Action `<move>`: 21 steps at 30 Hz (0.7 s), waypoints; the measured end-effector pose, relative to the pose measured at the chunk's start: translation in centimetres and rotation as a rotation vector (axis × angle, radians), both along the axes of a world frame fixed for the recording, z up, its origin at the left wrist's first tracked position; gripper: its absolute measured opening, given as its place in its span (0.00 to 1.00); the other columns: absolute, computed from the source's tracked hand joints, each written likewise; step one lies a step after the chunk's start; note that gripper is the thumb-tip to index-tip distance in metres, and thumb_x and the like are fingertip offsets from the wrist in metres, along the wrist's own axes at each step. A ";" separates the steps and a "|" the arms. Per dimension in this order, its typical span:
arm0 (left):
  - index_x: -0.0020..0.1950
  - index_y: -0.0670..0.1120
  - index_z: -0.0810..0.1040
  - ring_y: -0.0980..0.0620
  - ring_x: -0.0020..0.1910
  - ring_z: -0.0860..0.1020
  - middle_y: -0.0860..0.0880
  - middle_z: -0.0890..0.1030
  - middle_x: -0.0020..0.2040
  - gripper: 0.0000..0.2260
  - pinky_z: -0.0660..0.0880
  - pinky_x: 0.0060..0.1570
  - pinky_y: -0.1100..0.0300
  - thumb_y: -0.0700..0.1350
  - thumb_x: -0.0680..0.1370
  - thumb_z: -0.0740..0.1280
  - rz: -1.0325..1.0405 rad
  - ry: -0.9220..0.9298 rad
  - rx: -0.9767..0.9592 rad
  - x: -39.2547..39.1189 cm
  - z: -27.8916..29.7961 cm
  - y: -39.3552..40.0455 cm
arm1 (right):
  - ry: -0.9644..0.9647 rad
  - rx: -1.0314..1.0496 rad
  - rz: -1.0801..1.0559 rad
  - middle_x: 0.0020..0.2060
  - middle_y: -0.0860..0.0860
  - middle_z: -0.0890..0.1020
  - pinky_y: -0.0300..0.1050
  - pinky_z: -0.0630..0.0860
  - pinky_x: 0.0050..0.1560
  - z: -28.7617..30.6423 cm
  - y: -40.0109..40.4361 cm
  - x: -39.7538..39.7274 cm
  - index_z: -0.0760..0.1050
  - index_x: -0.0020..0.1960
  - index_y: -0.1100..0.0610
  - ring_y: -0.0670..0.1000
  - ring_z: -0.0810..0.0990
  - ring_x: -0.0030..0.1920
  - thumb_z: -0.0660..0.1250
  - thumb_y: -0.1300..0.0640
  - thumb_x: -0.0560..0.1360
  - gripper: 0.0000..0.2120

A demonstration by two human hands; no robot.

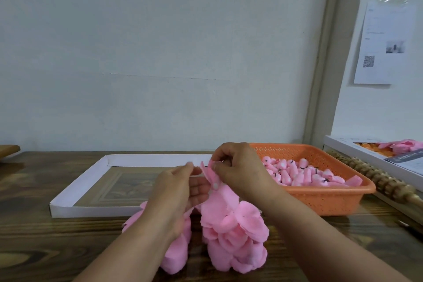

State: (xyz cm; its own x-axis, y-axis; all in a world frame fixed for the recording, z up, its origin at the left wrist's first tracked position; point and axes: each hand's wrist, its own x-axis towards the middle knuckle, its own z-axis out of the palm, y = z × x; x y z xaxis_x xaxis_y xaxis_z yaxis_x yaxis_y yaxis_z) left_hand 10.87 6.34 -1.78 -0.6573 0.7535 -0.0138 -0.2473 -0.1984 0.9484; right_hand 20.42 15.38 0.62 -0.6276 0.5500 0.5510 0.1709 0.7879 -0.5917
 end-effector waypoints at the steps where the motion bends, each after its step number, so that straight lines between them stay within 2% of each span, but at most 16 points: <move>1: 0.43 0.39 0.78 0.55 0.23 0.78 0.46 0.80 0.26 0.10 0.76 0.24 0.64 0.38 0.81 0.60 -0.016 0.002 0.011 0.1 -0.1 -0.1 | 0.004 -0.004 -0.002 0.19 0.32 0.72 0.28 0.64 0.25 0.0 0.0 0.0 0.72 0.32 0.50 0.37 0.71 0.23 0.65 0.68 0.72 0.16; 4: 0.42 0.39 0.78 0.57 0.24 0.77 0.47 0.80 0.26 0.10 0.77 0.27 0.65 0.31 0.78 0.60 -0.048 0.052 0.007 0.2 -0.5 -0.3 | 0.013 -0.012 -0.007 0.19 0.33 0.72 0.28 0.64 0.25 -0.1 -0.1 0.0 0.70 0.31 0.48 0.37 0.71 0.22 0.64 0.69 0.71 0.19; 8: 0.43 0.42 0.82 0.56 0.31 0.78 0.48 0.82 0.31 0.09 0.78 0.31 0.64 0.33 0.77 0.64 -0.026 0.118 -0.012 0.2 -0.8 -0.1 | 0.011 -0.015 -0.017 0.18 0.34 0.72 0.29 0.63 0.23 -0.2 -0.2 -0.1 0.70 0.31 0.47 0.39 0.71 0.22 0.65 0.67 0.72 0.17; 12: 0.36 0.51 0.85 0.56 0.39 0.82 0.51 0.86 0.38 0.17 0.78 0.36 0.64 0.35 0.78 0.64 -0.025 0.228 -0.025 0.5 -0.8 -0.2 | 0.021 -0.063 0.003 0.19 0.36 0.73 0.29 0.64 0.25 -0.1 -0.2 -0.2 0.71 0.31 0.47 0.40 0.71 0.22 0.66 0.66 0.72 0.17; 14: 0.35 0.54 0.86 0.55 0.42 0.83 0.51 0.86 0.40 0.19 0.81 0.43 0.59 0.37 0.79 0.64 -0.046 0.270 -0.025 0.7 -0.8 -0.4 | 0.040 -0.117 0.035 0.19 0.40 0.74 0.36 0.70 0.30 0.0 -0.1 -0.2 0.72 0.31 0.49 0.41 0.72 0.24 0.67 0.67 0.72 0.17; 16: 0.37 0.54 0.86 0.49 0.47 0.83 0.49 0.86 0.41 0.17 0.79 0.54 0.50 0.39 0.79 0.63 -0.064 0.294 -0.016 0.7 -0.8 -0.5 | 0.051 -0.166 0.077 0.19 0.42 0.75 0.39 0.72 0.31 0.1 -0.1 -0.1 0.73 0.31 0.51 0.43 0.73 0.24 0.66 0.69 0.71 0.17; 17: 0.38 0.53 0.86 0.48 0.47 0.83 0.48 0.86 0.42 0.16 0.78 0.55 0.48 0.40 0.79 0.63 -0.079 0.303 -0.011 0.6 -0.8 -0.5 | 0.051 -0.190 0.094 0.19 0.43 0.75 0.39 0.72 0.30 0.1 -0.1 -0.1 0.74 0.32 0.52 0.43 0.73 0.23 0.66 0.70 0.71 0.16; 21: 0.38 0.49 0.86 0.46 0.49 0.83 0.45 0.86 0.43 0.14 0.79 0.50 0.53 0.43 0.79 0.64 -0.143 0.285 -0.004 0.4 -0.6 -0.6 | 0.064 -0.284 0.142 0.18 0.46 0.75 0.36 0.72 0.27 0.2 -0.1 0.1 0.75 0.34 0.56 0.43 0.74 0.21 0.66 0.70 0.72 0.12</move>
